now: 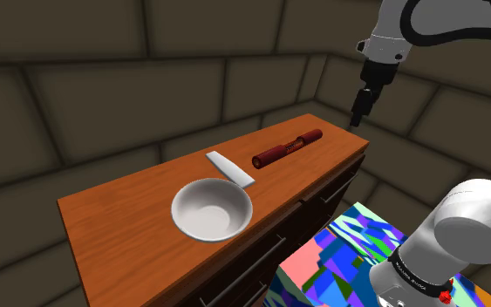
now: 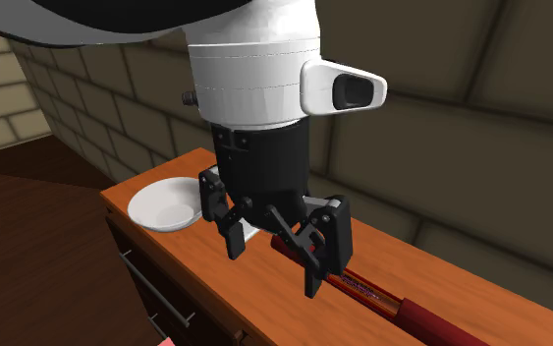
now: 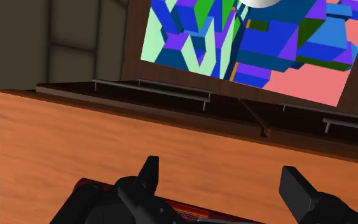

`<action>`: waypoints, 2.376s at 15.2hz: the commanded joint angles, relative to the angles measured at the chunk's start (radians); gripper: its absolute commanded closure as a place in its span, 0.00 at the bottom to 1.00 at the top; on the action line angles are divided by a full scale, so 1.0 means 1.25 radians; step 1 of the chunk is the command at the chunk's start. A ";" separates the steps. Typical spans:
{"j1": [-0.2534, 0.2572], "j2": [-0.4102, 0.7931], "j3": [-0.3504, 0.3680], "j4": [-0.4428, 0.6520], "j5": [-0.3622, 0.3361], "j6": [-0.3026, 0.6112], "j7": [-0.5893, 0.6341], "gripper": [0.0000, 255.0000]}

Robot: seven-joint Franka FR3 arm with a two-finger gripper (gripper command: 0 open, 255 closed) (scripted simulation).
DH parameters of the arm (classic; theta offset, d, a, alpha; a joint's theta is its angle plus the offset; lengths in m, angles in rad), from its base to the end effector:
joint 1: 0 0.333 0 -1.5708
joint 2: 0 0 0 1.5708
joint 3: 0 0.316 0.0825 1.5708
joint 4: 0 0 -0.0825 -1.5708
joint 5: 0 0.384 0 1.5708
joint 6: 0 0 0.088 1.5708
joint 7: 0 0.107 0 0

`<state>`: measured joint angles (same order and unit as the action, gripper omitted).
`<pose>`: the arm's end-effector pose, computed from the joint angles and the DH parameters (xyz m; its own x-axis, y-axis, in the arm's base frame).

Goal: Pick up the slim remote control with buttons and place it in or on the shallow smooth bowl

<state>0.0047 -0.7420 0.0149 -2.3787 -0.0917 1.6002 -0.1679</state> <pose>0.3200 -0.0022 0.5691 0.9815 0.1840 -0.0531 0.1883 -0.9776 0.0938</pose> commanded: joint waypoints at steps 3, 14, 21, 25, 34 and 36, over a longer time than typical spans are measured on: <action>0.008 0.033 0.021 -0.007 0.019 0.039 0.031 0.00; 0.044 0.272 0.130 0.030 0.084 0.246 0.193 0.00; 0.059 0.462 0.190 0.120 0.079 0.350 0.297 0.00; 0.071 0.578 0.215 0.194 0.057 0.393 0.359 0.00; 0.116 0.808 0.232 0.375 -0.008 0.443 0.470 0.00; 0.117 0.819 0.230 0.366 -0.012 0.462 0.472 0.00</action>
<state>0.1504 0.2751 0.3039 -1.9148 -0.1040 2.1645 0.4204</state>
